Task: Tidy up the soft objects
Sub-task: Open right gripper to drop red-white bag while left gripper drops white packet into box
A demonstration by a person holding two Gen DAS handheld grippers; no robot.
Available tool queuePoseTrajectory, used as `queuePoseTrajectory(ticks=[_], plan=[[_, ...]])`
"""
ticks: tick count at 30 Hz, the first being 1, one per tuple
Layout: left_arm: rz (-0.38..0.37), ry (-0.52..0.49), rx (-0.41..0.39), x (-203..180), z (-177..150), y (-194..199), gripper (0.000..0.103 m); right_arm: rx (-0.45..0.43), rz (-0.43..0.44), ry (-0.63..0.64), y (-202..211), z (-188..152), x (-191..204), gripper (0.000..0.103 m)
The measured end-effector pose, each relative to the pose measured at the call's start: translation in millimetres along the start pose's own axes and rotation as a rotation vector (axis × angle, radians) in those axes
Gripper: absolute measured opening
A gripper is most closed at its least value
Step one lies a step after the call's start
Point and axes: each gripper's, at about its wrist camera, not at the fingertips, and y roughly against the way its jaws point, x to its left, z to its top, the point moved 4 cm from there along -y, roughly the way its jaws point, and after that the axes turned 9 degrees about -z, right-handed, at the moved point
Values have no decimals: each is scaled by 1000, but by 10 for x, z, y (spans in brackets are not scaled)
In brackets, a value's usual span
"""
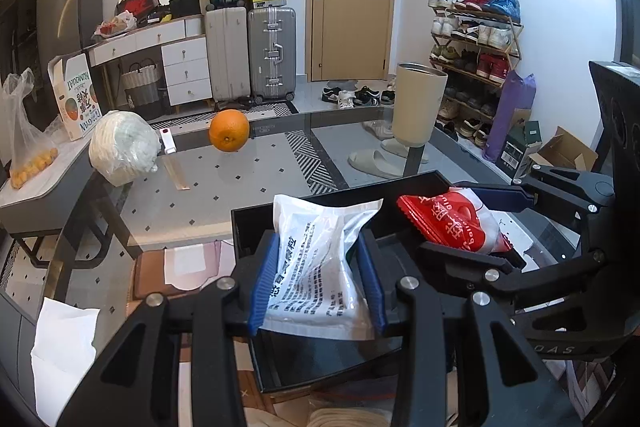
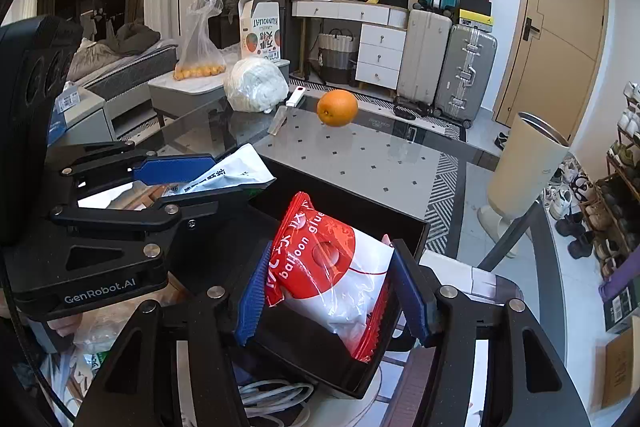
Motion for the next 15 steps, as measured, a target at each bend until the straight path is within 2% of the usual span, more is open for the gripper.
queuePoseTrajectory(ticks=[8,12,15], plan=[[-1,-6,7,2,5,-33,39,14,-3,11,-85,-12,0,59],[-1,-10,5,0,7,-40,39,-5,-14,36,-67,-7,24,71],[-7,-13,1,-9,27,-48,39,-14,-17,29,-26,3,3,75]])
